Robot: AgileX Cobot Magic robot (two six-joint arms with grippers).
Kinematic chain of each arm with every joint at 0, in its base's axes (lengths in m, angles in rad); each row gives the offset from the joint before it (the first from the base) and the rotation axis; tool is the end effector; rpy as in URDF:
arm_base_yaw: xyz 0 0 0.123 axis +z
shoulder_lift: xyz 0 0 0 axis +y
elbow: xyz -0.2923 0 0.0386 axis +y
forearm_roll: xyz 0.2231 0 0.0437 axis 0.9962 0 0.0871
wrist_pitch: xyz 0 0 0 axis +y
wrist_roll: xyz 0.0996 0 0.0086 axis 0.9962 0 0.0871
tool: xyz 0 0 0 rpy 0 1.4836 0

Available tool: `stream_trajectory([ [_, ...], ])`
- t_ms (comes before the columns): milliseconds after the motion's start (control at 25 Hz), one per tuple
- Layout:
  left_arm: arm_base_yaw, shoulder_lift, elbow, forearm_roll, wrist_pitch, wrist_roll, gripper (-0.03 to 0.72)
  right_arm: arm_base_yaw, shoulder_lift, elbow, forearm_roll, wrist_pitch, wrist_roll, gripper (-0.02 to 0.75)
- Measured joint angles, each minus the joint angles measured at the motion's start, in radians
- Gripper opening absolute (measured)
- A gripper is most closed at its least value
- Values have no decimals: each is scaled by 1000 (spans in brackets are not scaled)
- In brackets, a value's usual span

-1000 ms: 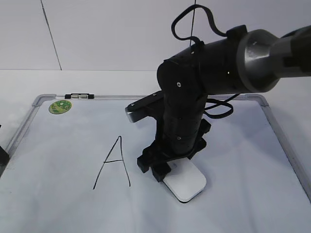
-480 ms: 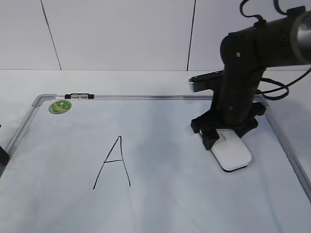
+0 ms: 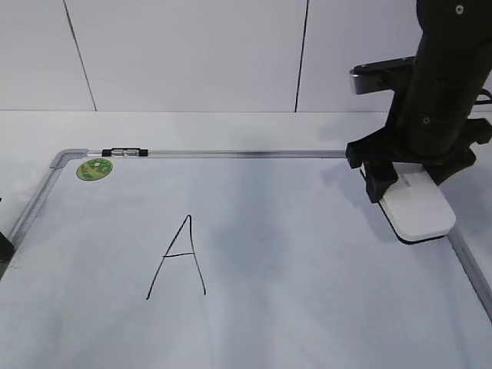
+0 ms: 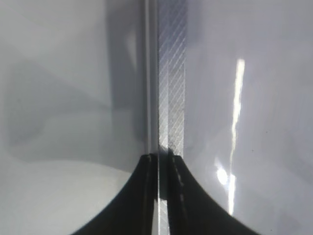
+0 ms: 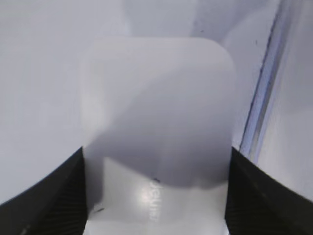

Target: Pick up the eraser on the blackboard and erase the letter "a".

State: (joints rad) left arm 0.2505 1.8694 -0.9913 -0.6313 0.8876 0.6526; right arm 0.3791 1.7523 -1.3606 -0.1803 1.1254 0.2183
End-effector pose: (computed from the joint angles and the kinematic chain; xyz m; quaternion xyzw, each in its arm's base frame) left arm 0.3008 0.0297 0.1584 -0.0149 0.9718 -0.2292 0.0543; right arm 0.3107 0.1063 0.2612 -0.1127 0.9876 -0.0594 0.0917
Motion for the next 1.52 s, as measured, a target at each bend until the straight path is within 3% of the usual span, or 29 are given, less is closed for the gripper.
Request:
stream_trajectory([
  [480, 0, 0, 0, 0, 0, 0, 22, -55, -113, 275, 0, -77, 65, 551],
  [760, 0, 0, 0, -4, 2, 0, 22, -160, -109, 280, 64, -144, 13, 551],
  [1520, 0, 0, 0, -8, 4, 0, 22, -221, 15, 280, 75, -211, -27, 551],
])
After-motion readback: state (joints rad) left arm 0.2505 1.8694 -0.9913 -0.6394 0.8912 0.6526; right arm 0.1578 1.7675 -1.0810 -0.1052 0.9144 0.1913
